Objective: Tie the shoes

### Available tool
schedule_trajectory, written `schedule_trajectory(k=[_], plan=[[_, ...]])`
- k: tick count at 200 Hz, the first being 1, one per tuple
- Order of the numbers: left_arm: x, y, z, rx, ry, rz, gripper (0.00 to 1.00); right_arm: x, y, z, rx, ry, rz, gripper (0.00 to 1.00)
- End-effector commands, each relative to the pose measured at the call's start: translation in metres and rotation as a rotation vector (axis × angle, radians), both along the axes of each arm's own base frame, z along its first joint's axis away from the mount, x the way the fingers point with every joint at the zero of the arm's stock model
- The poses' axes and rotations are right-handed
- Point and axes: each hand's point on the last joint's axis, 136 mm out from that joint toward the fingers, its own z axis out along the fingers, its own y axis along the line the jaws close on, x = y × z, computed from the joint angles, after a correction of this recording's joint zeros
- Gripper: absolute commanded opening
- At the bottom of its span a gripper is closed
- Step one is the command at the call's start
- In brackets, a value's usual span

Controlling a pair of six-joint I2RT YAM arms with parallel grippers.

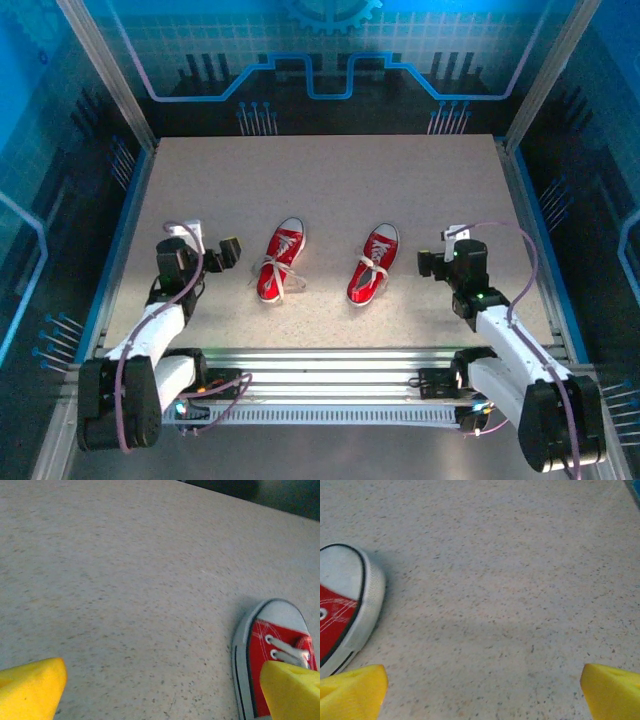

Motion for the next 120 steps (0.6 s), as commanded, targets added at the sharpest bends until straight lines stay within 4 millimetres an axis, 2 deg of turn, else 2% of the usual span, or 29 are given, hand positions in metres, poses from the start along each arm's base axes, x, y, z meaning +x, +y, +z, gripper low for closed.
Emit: schedule_trajectory(k=[1,14,62,89,120], plan=[[0.014,-0.011,0.026,0.102,-0.196,-0.059,0.99,0.02,-0.003,0.019,0.023,-0.156,-0.013,1.0],[0.015,-0.014,0.018,0.103,-0.205,-0.065,0.99,0.023,-0.002,0.017,0.02,-0.174,-0.007,1.0],[0.021,-0.017,0.021,0.148,-0.257,-0.076,0.99,0.025,0.006,0.023,0.03,-0.233,0.054,1.0],[0.031,-0.017,0.023,0.155,-0.289,-0.08,0.99,0.029,0.008,0.028,0.029,-0.292,0.066,1.0],[0.042,-0.019,0.009,0.139,-0.282,-0.091,0.99,0.038,0.012,0.03,0.027,-0.323,0.092,1.0]])
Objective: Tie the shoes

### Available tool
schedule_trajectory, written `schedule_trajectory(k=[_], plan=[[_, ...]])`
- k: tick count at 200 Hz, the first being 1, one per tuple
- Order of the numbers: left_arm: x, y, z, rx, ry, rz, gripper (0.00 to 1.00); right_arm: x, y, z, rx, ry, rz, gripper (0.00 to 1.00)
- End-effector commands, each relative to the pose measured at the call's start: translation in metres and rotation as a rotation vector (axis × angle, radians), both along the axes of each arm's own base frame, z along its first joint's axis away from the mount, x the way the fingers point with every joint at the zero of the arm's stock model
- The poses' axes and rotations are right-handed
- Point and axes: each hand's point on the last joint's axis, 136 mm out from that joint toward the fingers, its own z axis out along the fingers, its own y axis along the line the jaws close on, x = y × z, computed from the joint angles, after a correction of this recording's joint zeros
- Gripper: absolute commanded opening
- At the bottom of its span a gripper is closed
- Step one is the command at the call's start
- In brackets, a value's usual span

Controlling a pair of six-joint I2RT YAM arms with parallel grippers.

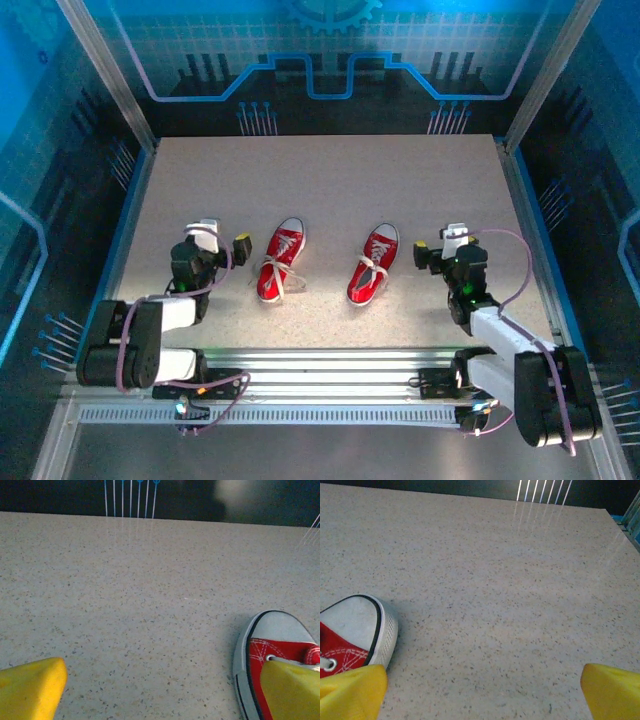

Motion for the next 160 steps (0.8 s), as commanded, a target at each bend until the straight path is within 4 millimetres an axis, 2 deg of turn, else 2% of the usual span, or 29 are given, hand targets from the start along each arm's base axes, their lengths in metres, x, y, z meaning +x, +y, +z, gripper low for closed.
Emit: schedule_trajectory(k=[1,30,44,72,92,121,160], plan=[[0.013,-0.003,0.013,0.02,-0.092,-0.017,0.99,0.012,0.001,0.021,-0.005,-0.111,0.022,1.0],[0.017,-0.003,0.0,0.022,-0.09,-0.02,0.99,0.02,0.001,0.024,-0.012,-0.144,0.025,1.0],[0.02,-0.002,0.0,0.022,-0.088,-0.015,1.0,0.024,0.001,0.024,-0.012,-0.146,0.025,1.0],[0.04,-0.001,-0.007,0.019,0.026,-0.012,0.99,0.03,0.005,0.024,-0.008,-0.154,0.055,1.0],[0.044,0.013,-0.011,0.013,0.057,0.075,0.99,0.038,0.001,0.025,0.01,-0.165,0.042,1.0],[0.044,0.013,-0.01,0.015,0.051,0.075,1.0,0.048,-0.001,0.017,0.067,-0.109,0.064,1.0],[0.044,0.011,-0.01,0.015,0.051,0.062,0.99,0.05,0.006,-0.001,0.085,-0.188,0.11,1.0]])
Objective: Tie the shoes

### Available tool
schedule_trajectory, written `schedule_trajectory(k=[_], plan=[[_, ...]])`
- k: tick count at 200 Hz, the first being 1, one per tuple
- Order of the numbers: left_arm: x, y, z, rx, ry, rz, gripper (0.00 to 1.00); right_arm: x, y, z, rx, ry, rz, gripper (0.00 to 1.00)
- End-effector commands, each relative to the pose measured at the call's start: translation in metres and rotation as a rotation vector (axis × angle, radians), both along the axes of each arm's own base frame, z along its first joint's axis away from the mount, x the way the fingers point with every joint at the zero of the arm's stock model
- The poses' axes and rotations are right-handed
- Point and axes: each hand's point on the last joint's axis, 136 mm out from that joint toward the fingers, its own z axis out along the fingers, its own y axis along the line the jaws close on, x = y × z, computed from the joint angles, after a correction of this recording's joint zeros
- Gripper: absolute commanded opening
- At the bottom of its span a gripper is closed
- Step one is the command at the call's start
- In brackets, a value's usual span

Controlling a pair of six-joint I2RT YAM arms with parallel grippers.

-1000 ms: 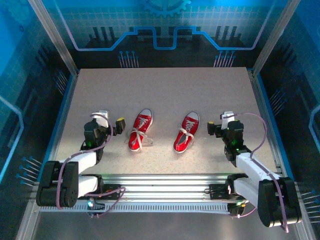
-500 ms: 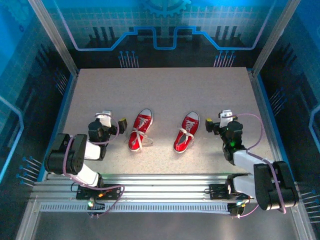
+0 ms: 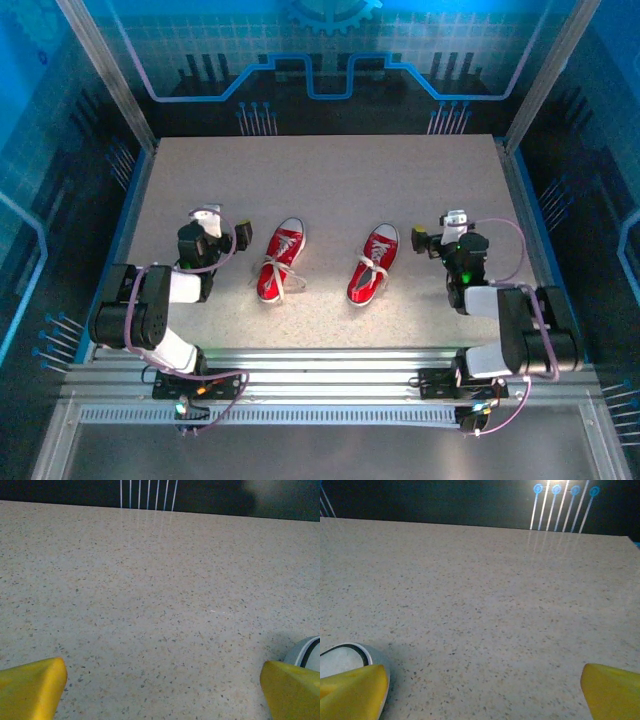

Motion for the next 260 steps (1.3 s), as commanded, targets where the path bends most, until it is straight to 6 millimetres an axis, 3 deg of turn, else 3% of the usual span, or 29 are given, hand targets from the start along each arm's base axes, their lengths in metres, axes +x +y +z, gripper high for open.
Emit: schedule_trajectory(k=[1,20,45,260], plan=[[0.001,-0.001,0.002,0.005,0.0,0.004,1.0,0.0,0.004,0.006,0.025,-0.093,0.032,1.0],[0.001,-0.001,0.002,0.005,0.0,0.004,0.99,0.012,-0.004,0.001,0.03,-0.02,-0.019,1.0],[0.001,-0.001,0.002,0.006,0.0,0.005,0.99,0.023,0.009,-0.004,-0.03,0.04,0.012,0.99],[0.001,0.0,0.002,0.006,-0.001,0.006,0.99,0.023,0.014,-0.005,-0.043,0.05,0.034,1.0]])
